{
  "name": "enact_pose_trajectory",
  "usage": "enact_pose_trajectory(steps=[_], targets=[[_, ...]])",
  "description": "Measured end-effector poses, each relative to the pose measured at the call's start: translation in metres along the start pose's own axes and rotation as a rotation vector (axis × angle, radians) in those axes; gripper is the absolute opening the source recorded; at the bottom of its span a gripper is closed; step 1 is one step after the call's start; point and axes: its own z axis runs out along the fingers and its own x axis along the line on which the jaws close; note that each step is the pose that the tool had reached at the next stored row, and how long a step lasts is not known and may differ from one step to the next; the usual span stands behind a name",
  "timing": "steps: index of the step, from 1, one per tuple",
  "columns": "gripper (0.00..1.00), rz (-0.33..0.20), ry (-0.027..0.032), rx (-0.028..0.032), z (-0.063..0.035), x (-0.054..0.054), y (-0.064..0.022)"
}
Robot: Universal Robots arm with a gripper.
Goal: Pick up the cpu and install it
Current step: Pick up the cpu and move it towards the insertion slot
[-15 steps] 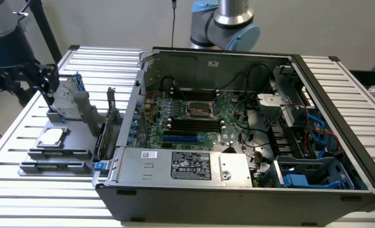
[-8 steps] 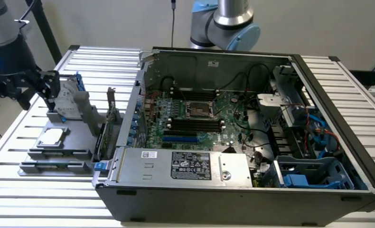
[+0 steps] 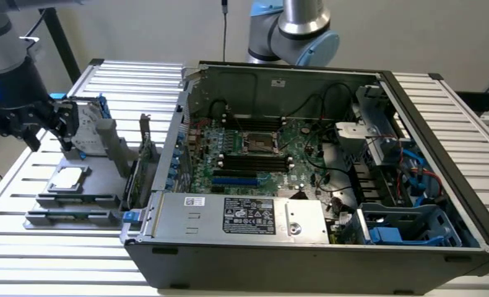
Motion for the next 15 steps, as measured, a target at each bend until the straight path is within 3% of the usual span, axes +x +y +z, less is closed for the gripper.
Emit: enact_pose_trajectory(steps=[15], targets=[[0.60, -0.008, 0.0005, 0.0005, 0.0271, 0.000, -0.0064]])
